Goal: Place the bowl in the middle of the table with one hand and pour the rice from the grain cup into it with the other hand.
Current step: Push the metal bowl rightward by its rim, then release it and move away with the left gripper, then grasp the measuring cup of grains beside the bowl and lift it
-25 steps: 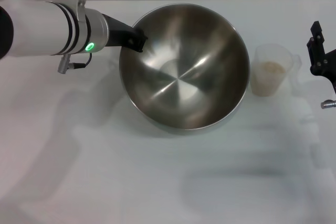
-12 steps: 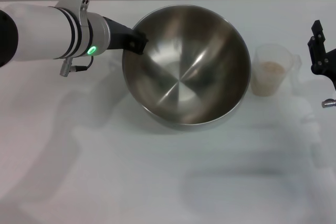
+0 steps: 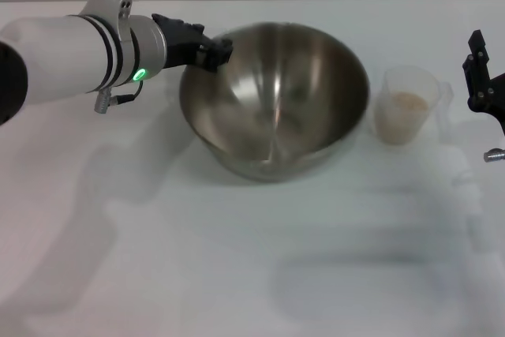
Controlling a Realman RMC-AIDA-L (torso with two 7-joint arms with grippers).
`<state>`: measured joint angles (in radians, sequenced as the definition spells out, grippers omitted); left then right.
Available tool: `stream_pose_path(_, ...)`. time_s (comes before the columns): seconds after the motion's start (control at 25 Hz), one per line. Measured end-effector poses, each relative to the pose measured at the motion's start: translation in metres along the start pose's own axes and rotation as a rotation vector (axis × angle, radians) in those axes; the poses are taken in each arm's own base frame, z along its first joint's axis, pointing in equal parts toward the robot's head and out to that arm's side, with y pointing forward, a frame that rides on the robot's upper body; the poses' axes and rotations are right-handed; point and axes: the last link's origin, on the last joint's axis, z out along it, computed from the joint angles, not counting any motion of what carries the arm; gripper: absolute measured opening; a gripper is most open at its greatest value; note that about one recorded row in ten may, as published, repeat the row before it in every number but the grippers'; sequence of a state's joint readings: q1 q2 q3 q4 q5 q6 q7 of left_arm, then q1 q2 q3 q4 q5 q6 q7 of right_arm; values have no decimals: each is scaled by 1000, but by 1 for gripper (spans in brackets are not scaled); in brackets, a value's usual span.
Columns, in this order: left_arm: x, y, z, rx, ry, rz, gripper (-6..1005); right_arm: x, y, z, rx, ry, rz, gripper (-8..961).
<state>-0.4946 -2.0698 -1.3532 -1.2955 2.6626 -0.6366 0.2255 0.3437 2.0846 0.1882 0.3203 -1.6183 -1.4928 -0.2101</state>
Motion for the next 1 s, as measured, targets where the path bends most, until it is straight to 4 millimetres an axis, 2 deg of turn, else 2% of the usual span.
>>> stream_pose_path(0.08, -2, -2, -2, 9, 22, -15, 449, 0, 0, 0, 1, 0, -1, 482)
stream_pose_path(0.44, 0, 3, -9, 18, 99, 18, 444, 0, -1, 1, 4, -2, -2, 482)
stream_pose_path(0.72, 1, 7, -16, 60, 283, 49, 452, -1, -1, 2, 4, -4, -2, 482)
stream_pose_path(0.96, 2, 0, -25, 117, 428, 10, 491, -1, -2, 2, 5, -4, -3, 482)
stream_pose_path(1.0, 2, -1, -26, 126, 446, 8, 593, -1, -2, 2, 5, -5, -3, 482)
